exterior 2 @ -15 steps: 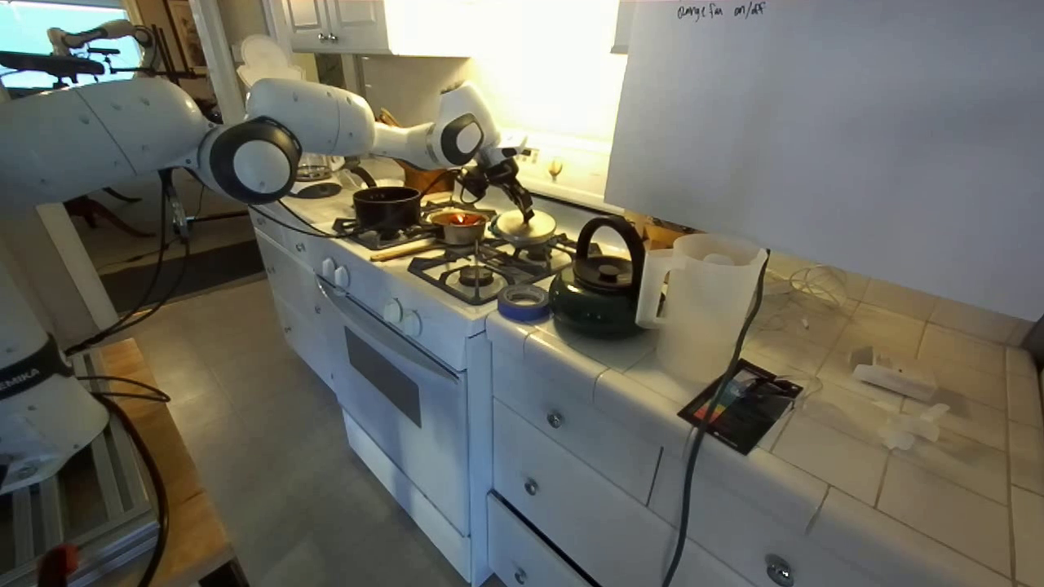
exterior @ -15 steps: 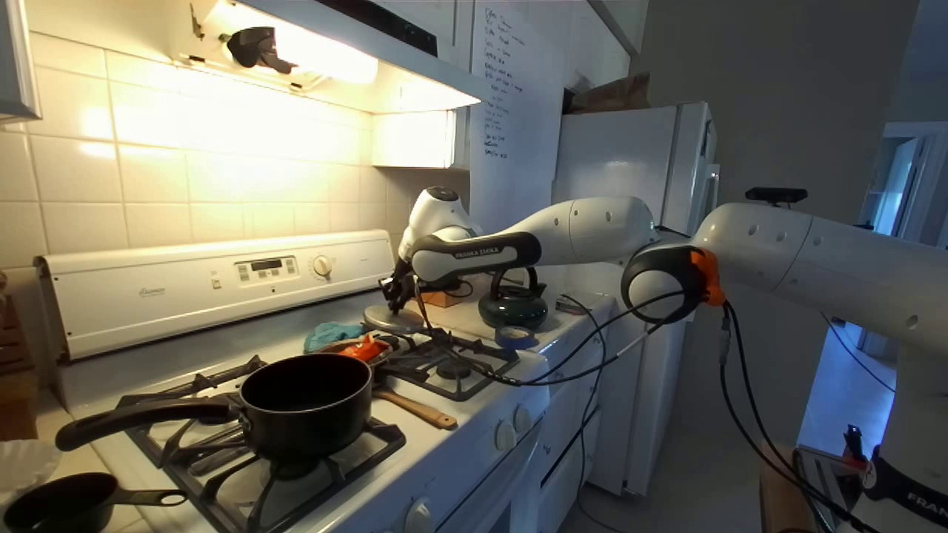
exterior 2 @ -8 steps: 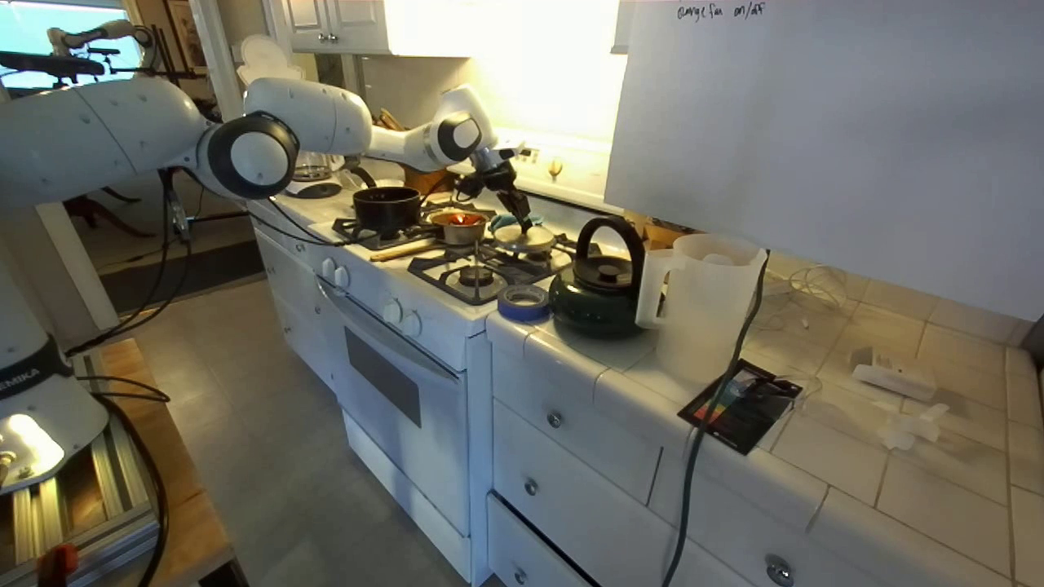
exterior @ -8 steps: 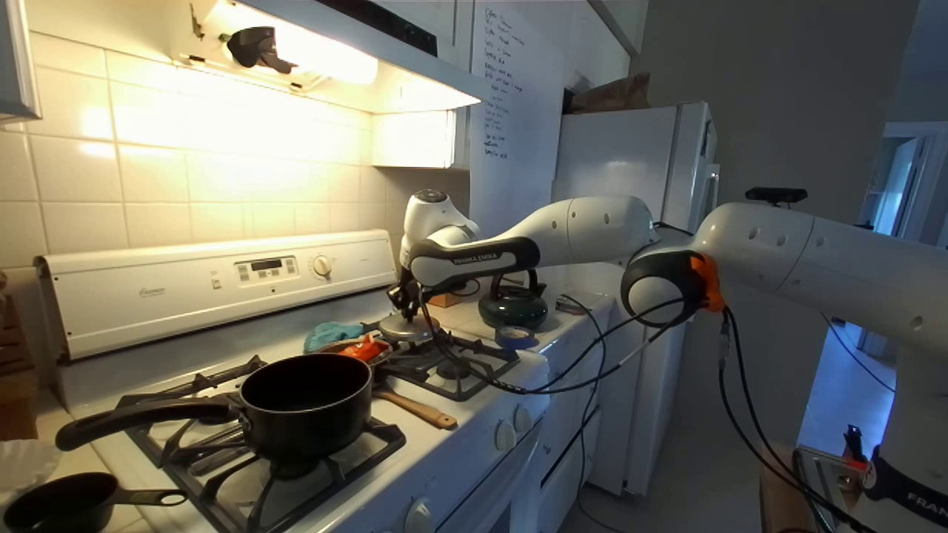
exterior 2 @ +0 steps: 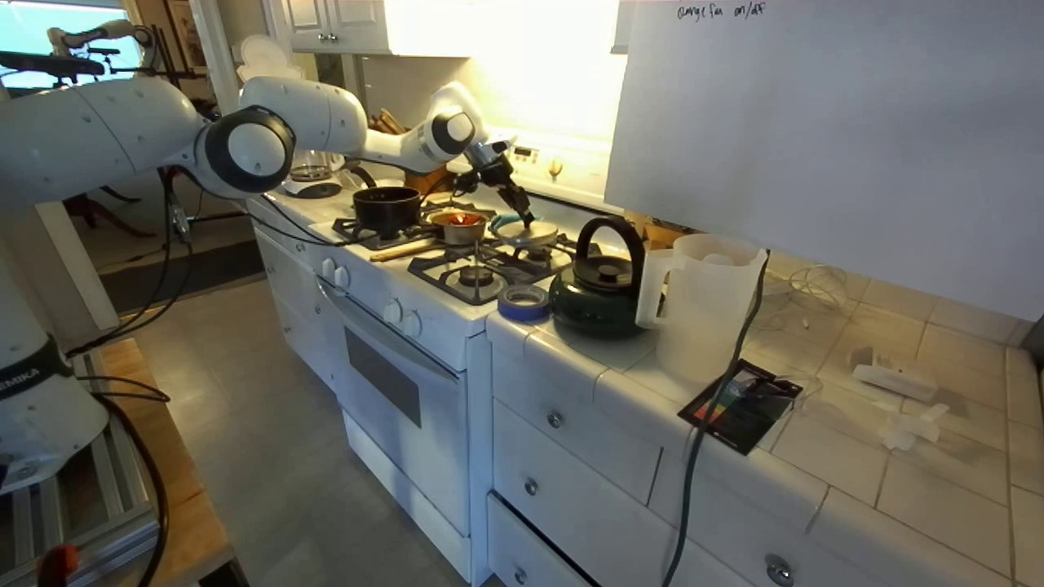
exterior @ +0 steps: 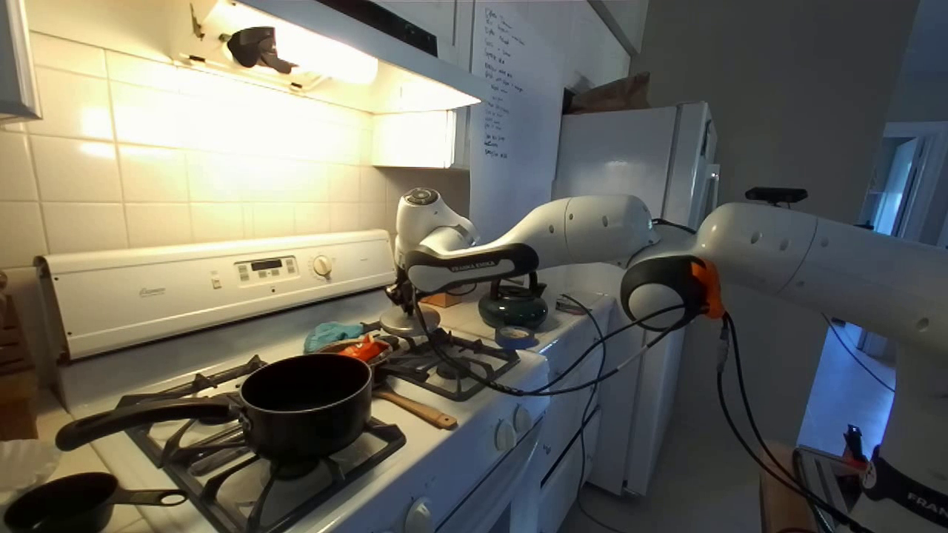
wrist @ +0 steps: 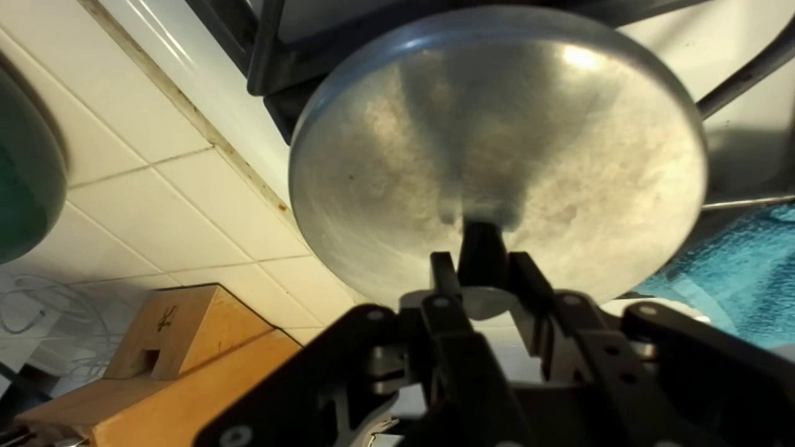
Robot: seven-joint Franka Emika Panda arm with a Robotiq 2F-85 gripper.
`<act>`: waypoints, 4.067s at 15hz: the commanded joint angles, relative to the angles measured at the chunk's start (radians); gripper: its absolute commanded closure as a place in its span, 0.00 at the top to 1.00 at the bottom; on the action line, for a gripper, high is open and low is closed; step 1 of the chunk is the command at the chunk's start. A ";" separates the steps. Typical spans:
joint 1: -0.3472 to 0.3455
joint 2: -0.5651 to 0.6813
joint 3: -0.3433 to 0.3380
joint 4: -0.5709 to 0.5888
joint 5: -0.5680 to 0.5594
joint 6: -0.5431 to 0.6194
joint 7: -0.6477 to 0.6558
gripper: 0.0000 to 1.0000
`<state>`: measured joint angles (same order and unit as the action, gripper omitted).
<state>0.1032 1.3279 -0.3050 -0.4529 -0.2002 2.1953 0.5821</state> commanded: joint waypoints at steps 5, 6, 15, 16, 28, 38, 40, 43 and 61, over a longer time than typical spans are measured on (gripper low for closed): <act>-0.007 0.029 -0.008 0.021 -0.021 0.036 0.108 0.06; -0.009 0.032 -0.008 0.021 -0.021 0.040 0.116 0.06; -0.022 0.054 -0.002 0.023 -0.015 0.130 0.142 0.51; -0.023 0.054 -0.001 0.023 -0.013 0.135 0.140 0.58; 0.016 -0.073 0.170 -0.019 0.048 -0.043 -0.280 1.00; -0.027 -0.038 0.314 0.024 0.109 -0.216 -0.777 1.00; -0.031 -0.026 0.310 0.038 0.102 -0.213 -0.801 1.00; -0.036 -0.026 0.309 0.031 0.104 -0.207 -0.811 1.00; -0.023 -0.010 0.303 0.029 0.118 -0.255 -0.650 0.25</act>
<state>0.0795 1.3000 -0.0002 -0.4573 -0.1070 1.9703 -0.0907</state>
